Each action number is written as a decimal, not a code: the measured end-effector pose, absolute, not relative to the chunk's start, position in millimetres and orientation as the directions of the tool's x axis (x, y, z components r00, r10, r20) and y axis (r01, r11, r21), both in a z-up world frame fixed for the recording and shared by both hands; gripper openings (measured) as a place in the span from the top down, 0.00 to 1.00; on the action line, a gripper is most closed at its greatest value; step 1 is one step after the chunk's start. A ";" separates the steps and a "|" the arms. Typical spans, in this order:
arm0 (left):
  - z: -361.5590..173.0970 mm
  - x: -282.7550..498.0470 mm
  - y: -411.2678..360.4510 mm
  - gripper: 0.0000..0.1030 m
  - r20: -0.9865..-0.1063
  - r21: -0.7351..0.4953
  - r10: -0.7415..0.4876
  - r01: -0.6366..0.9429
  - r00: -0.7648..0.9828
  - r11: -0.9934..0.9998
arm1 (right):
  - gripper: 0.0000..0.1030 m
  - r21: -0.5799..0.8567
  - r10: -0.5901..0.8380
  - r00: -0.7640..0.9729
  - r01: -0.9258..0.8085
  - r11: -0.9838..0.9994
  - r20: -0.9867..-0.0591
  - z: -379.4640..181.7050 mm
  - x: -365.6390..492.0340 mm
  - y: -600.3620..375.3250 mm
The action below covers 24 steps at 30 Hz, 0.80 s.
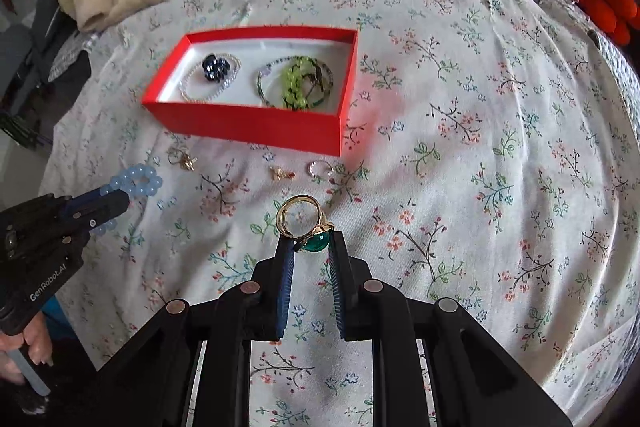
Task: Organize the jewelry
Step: 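Lift the light-blue bracelet and green-stone ring and carry them toward the red box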
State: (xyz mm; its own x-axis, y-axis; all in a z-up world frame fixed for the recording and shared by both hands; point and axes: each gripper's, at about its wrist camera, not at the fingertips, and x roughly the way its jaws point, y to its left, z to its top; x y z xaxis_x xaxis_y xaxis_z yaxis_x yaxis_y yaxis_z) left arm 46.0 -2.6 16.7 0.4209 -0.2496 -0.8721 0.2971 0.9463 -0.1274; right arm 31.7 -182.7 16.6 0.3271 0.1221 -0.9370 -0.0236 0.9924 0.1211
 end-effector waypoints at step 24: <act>43.1 102.0 -7.5 0.92 -0.786 -0.192 -0.326 0.293 0.525 0.937 | 0.82 0.194 0.180 0.437 -0.013 0.981 -0.881 32.7 85.6 -169.3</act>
State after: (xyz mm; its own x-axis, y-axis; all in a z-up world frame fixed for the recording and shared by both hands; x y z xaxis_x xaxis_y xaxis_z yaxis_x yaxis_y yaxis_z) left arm 102.0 -7.5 43.1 0.5249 -0.3257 -0.7863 0.2929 0.9366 -0.1924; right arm 85.6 -169.3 32.7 0.4367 0.1797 -0.8815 -0.0125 0.9810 0.1937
